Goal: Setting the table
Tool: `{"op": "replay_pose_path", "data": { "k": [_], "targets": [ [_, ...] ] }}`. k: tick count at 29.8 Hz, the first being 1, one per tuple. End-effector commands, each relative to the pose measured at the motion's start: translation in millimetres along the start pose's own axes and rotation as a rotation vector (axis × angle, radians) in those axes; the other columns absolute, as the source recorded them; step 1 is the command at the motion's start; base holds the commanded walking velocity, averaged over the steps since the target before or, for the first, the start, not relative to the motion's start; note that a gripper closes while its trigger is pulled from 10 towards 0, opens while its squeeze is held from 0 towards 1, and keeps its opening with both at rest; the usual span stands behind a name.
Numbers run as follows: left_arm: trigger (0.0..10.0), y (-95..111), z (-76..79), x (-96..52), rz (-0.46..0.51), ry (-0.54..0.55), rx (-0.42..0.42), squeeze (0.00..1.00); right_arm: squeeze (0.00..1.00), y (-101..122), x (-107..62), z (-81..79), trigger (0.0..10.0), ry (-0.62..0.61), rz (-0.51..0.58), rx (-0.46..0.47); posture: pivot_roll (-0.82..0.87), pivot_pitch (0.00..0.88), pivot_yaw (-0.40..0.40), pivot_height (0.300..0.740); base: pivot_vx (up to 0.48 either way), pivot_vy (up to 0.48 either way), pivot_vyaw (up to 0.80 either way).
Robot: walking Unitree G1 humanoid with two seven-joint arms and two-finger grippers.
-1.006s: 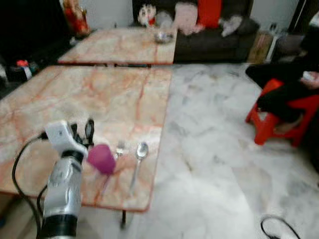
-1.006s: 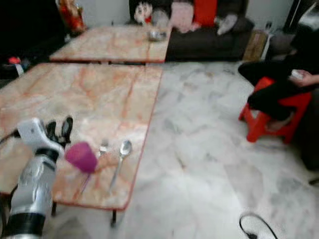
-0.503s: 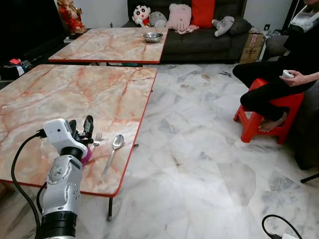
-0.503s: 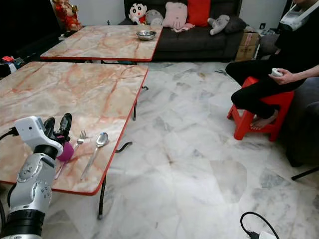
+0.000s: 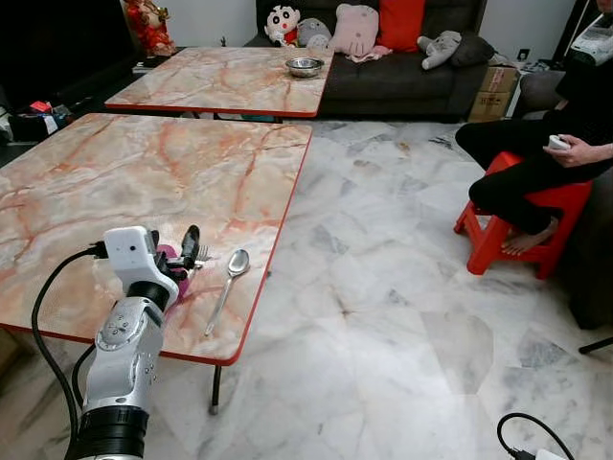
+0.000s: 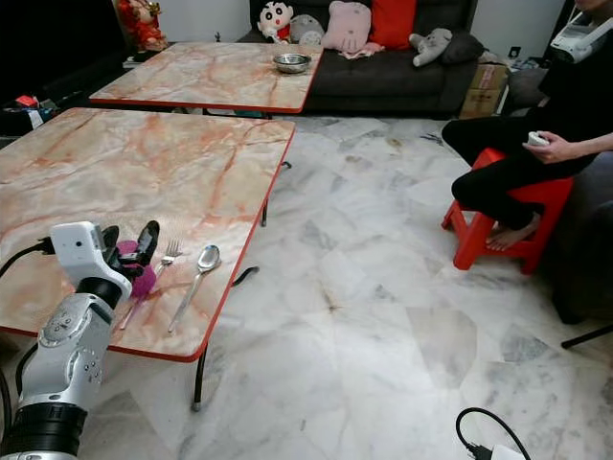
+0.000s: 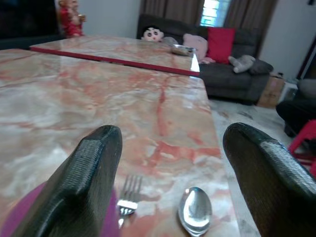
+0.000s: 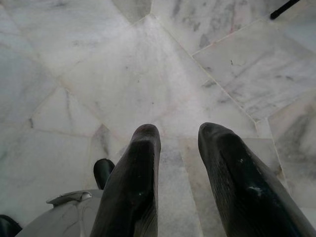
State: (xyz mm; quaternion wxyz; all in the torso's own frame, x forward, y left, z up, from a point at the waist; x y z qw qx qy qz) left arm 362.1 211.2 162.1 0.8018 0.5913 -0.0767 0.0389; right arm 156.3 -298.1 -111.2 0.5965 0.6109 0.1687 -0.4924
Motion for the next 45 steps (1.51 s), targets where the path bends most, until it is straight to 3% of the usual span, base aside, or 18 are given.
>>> {"op": "replay_pose_path", "data": {
  "k": [1,3,4,5,11,17,24,29,32,33,38,41,45],
  "targets": [
    [10.0,4,5.8,-1.2,-0.01,-0.041,0.068,1.0,0.0,1,0.2,-0.5,10.0,0.0,0.003,0.009,0.04,0.053,0.018,0.74,0.0,0.0,0.0],
    [10.0,0,11.7,-0.9,-0.04,-0.07,0.125,1.0,0.0,1,0.2,-0.5,10.0,0.0,0.003,0.009,0.04,0.053,0.018,0.74,0.0,0.0,0.0],
    [10.0,-4,15.0,-0.6,-0.064,-0.086,0.183,0.1,0.0,1,0.2,-0.5,10.0,0.0,0.002,0.008,0.04,0.053,0.018,0.74,0.0,0.0,0.0],
    [10.0,-7,17.9,-0.3,-0.081,-0.099,0.226,0.0,0.0,1,0.2,-0.5,10.0,0.0,0.002,0.008,0.04,0.053,0.018,0.74,0.0,0.0,0.0],
    [10.0,-10,23.8,5.2,-0.119,-0.085,0.296,0.0,0.0,1,0.1,-0.8,10.0,0.0,0.001,0.009,0.04,0.05,0.02,0.74,0.0,0.0,0.0],
    [10.0,-9,25.0,11.1,-0.139,-0.025,0.278,0.0,0.0,0,0.0,-1.4,10.0,0.001,0.0,0.011,0.04,0.046,0.024,0.74,0.0,0.0,0.0],
    [10.0,-11,36.3,13.2,-0.168,-0.052,0.286,0.0,0.0,0,0.0,-1.6,10.0,0.001,0.0,0.013,0.04,0.052,0.024,0.74,0.0,0.0,0.0],
    [10.0,-18,26.3,12.3,-0.217,-0.008,0.331,0.0,0.0,0,0.1,-1.7,10.0,0.002,0.001,0.015,0.04,0.052,0.024,0.74,0.0,0.0,0.0],
    [10.0,-16,23.4,13.6,-0.213,0.031,0.319,0.0,0.0,1,0.1,-1.6,10.0,0.002,0.002,0.016,0.04,0.055,0.022,0.74,0.0,0.0,0.0],
    [10.0,-16,22.2,15.8,-0.203,0.057,0.267,0.0,0.0,1,0.2,-1.7,10.0,0.002,0.002,0.015,0.04,0.056,0.022,0.74,0.0,0.0,0.0],
    [10.0,-16,22.0,16.9,-0.184,0.033,0.18,0.0,0.0,1,0.1,-1.9,10.0,0.001,0.002,0.013,0.03,0.053,0.023,0.74,0.0,0.0,0.0],
    [10.0,-11,12.8,15.9,-0.173,0.033,0.168,0.0,0.0,1,0.2,-1.6,10.0,0.0,0.002,0.013,0.04,0.056,0.023,0.74,0.0,0.0,0.0],
    [10.0,-10,11.5,15.9,-0.172,0.033,0.165,0.0,0.0,1,0.2,-1.6,10.0,0.0,0.002,0.013,0.04,0.056,0.023,0.74,0.0,0.0,0.0]
  ]
}}
Point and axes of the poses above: a point about 5 cm out from each wrist's last joint towards the gripper, its own x axis pointing out of the wrist towards the gripper, its own y axis along the axis of the wrist's last joint, z = x × y, the point moved 4 cm from there along x, pointing out of the wrist towards the gripper, and after that the axes turned 10 degrees about -x, right-handed, at the moved point
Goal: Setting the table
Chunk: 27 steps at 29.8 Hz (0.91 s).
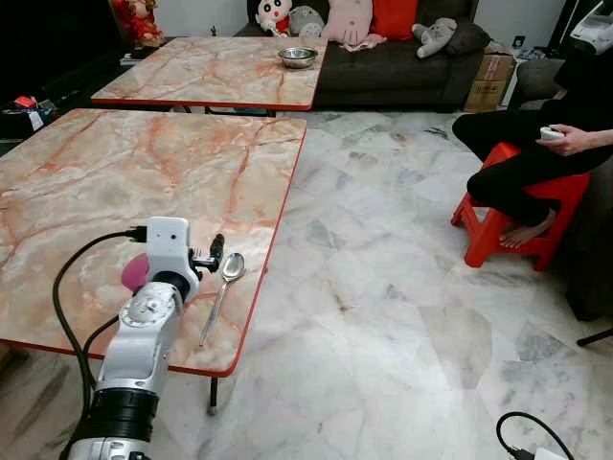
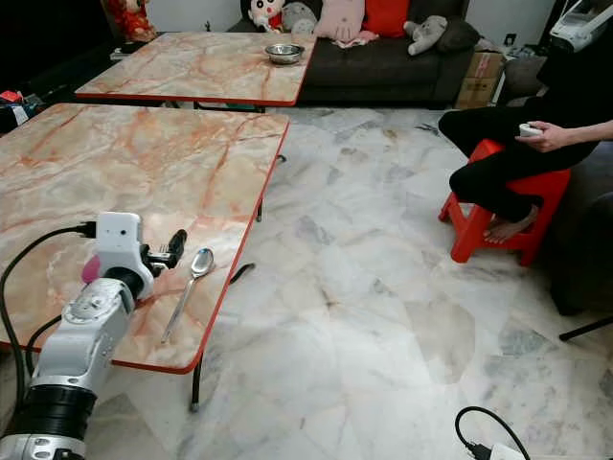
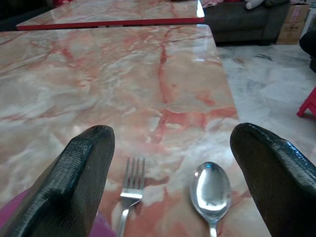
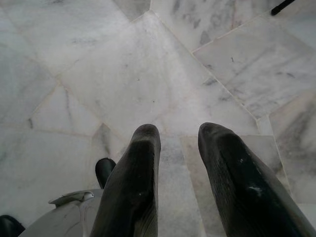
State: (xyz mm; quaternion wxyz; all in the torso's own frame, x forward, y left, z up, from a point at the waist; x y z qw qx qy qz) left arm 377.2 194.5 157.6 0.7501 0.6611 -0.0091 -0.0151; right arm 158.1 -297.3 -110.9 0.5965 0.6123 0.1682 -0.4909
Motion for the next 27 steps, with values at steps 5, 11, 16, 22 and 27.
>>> {"op": "replay_pose_path", "data": {
  "k": [5,11,16,22,27],
  "targets": [
    [10.0,5,-37.1,-1.5,0.015,0.08,0.031,0.0,0.0,0,0.0,0.7,10.0,-0.003,-0.001,0.007,0.04,0.058,0.017,0.74,0.0,0.0,0.0],
    [10.0,-1,-51.4,-5.0,0.007,0.13,0.037,0.0,0.0,0,0.0,1.0,10.0,-0.004,-0.002,0.004,0.04,0.058,0.017,0.74,0.0,0.0,0.0],
    [10.0,1,-60.1,-7.7,0.01,0.138,0.044,0.0,0.0,0,0.0,1.1,10.0,-0.004,-0.002,0.004,0.04,0.057,0.016,0.74,0.0,0.0,0.0],
    [10.0,1,-67.1,-14.3,0.005,0.131,0.064,0.0,0.0,-1,-0.1,1.0,10.0,-0.003,-0.002,0.004,0.04,0.054,0.017,0.74,0.0,0.0,0.0],
    [10.0,0,-67.7,-16.2,-0.013,0.102,0.091,0.0,0.0,-1,-0.1,1.1,10.0,-0.004,-0.002,0.003,0.04,0.05,0.017,0.74,0.0,0.0,0.0]
  ]
}}
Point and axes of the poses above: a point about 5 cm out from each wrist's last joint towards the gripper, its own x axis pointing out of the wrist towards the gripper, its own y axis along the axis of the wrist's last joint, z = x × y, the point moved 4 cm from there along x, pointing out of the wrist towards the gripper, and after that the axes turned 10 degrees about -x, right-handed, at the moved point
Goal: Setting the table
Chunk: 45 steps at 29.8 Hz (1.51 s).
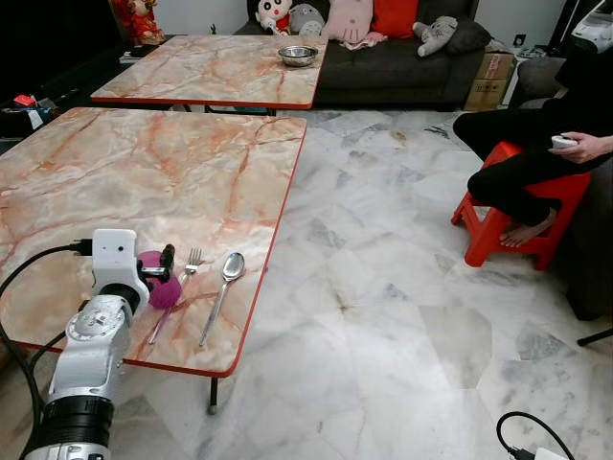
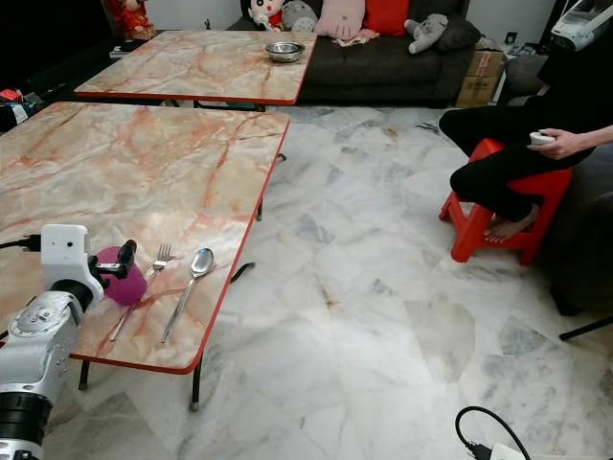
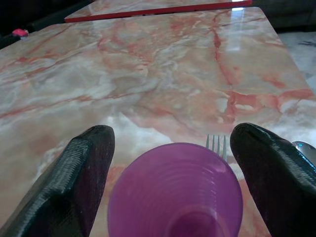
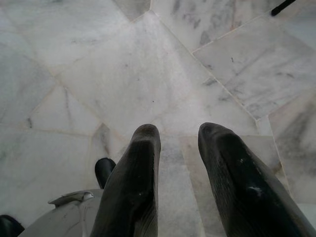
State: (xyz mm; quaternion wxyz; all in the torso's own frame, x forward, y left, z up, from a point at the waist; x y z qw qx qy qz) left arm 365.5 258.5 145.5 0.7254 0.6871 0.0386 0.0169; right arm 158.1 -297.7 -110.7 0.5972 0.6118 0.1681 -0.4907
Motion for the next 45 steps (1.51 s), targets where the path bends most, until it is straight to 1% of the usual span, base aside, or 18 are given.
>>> {"op": "replay_pose_path", "data": {
  "k": [1,6,9,11,14,20,23,32,39,45],
  "targets": [
    [10.0,3,-3.4,-2.5,-0.003,-0.022,0.031,0.0,0.0,-1,-0.1,0.7,10.0,-0.003,-0.003,0.004,0.04,0.05,0.017,0.74,0.0,0.0,0.0],
    [10.0,3,-2.2,-4.9,-0.011,-0.059,0.052,0.0,0.0,-1,-0.2,1.2,10.0,-0.004,-0.004,0.003,0.04,0.046,0.016,0.74,0.0,0.0,0.0],
    [10.0,5,3.1,-7.6,-0.009,-0.107,0.047,0.0,0.0,-1,-0.2,1.4,10.0,-0.004,-0.005,0.003,0.04,0.046,0.016,0.74,0.0,0.0,0.0],
    [10.0,5,5.7,-9.4,-0.015,-0.133,0.069,0.0,0.0,-1,-0.2,1.4,10.0,-0.004,-0.005,0.002,0.04,0.046,0.016,0.74,0.0,0.0,0.0],
    [10.0,5,7.3,-10.5,-0.021,-0.152,0.078,0.0,0.0,-1,-0.1,1.3,10.0,-0.003,-0.005,0.003,0.04,0.051,0.015,0.74,0.0,0.0,0.0],
    [10.0,0,17.9,-13.0,-0.059,-0.215,0.115,0.0,0.0,-1,-0.1,1.1,10.0,-0.003,-0.004,0.004,0.04,0.052,0.016,0.74,0.0,0.0,0.0],
    [10.0,-3,22.7,-11.6,-0.076,-0.219,0.126,0.0,0.0,-1,-0.1,0.8,10.0,-0.003,-0.004,0.004,0.04,0.053,0.016,0.74,0.0,0.0,0.0],
    [10.0,-10,27.6,-9.3,-0.126,-0.209,0.157,0.0,0.0,-1,0.0,0.3,10.0,-0.003,-0.004,0.007,0.04,0.054,0.018,0.74,0.0,0.0,0.0],
    [10.0,-10,28.2,-8.5,-0.144,-0.198,0.172,0.0,0.0,-1,0.0,0.2,10.0,-0.002,-0.003,0.009,0.04,0.058,0.019,0.74,0.0,0.0,0.0],
    [10.0,-6,30.8,-5.6,-0.14,-0.188,0.179,0.0,0.0,-1,-0.1,0.2,10.0,-0.003,-0.004,0.01,0.04,0.056,0.019,0.74,0.0,0.0,0.0]
  ]
}}
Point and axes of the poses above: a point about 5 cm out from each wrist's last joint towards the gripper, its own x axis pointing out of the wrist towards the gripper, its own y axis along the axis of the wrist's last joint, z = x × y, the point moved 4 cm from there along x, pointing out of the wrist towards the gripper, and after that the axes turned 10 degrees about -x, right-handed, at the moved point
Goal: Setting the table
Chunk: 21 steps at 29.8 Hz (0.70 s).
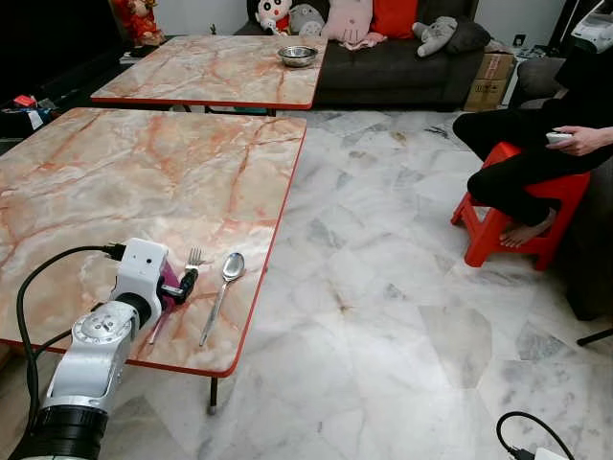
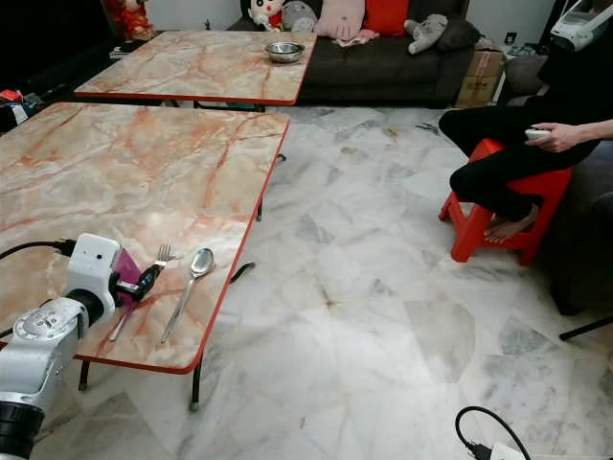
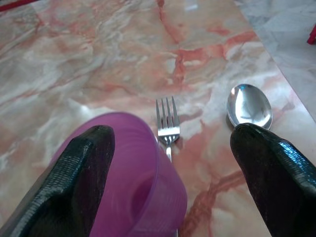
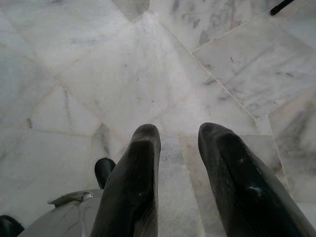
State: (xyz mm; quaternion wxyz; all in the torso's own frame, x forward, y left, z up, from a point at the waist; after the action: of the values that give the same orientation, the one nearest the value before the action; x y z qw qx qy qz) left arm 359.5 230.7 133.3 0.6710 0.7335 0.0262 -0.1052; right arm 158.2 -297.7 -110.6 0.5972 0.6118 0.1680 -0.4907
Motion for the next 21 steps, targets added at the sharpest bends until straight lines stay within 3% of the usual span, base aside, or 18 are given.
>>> {"op": "replay_pose_path", "data": {
  "k": [1,3,4,5,6,7,11,12,21],
  "targets": [
    [10.0,9,2.7,1.7,0.013,0.0,0.031,0.0,0.0,-1,-0.1,0.1,10.0,-0.003,-0.004,0.01,0.04,0.056,0.019,0.74,0.0,0.0,0.0],
    [9.8,10,2.8,2.0,0.014,0.006,0.037,0.0,0.0,-1,-0.1,0.1,10.0,-0.003,-0.004,0.01,0.04,0.057,0.019,0.74,0.0,0.0,0.0],
    [8.0,11,2.8,2.2,0.015,0.007,0.038,0.0,0.0,-1,-0.1,0.1,10.0,-0.003,-0.004,0.01,0.04,0.056,0.019,0.74,0.0,0.0,0.0],
    [7.3,12,2.8,2.3,0.016,0.008,0.04,0.0,0.0,-1,-0.1,0.0,10.0,-0.003,-0.004,0.011,0.04,0.056,0.019,0.74,0.0,0.0,0.0],
    [7.3,12,2.8,2.3,0.016,0.008,0.04,0.0,0.0,-1,-0.1,0.0,10.0,-0.003,-0.004,0.011,0.04,0.056,0.019,0.74,0.0,0.0,0.0],
    [4.8,12,2.8,2.3,0.016,0.008,0.04,0.0,0.0,-1,-0.1,0.0,10.0,-0.003,-0.004,0.011,0.04,0.056,0.019,0.74,0.0,0.0,0.0],
    [4.9,13,2.5,2.2,0.009,0.009,0.067,0.0,0.0,-1,-0.1,-0.3,10.0,-0.002,-0.004,0.012,0.04,0.057,0.021,0.74,0.0,0.0,0.0],
    [5.6,12,3.3,2.3,0.002,0.005,0.079,0.0,0.0,-1,-0.1,-0.4,10.0,-0.002,-0.003,0.013,0.04,0.057,0.021,0.74,0.0,0.0,0.0],
    [6.8,2,8.9,2.4,-0.049,-0.015,0.102,0.0,0.0,-1,-0.1,-0.6,10.0,-0.001,-0.004,0.014,0.04,0.057,0.022,0.74,0.0,0.0,0.0]
  ]
}}
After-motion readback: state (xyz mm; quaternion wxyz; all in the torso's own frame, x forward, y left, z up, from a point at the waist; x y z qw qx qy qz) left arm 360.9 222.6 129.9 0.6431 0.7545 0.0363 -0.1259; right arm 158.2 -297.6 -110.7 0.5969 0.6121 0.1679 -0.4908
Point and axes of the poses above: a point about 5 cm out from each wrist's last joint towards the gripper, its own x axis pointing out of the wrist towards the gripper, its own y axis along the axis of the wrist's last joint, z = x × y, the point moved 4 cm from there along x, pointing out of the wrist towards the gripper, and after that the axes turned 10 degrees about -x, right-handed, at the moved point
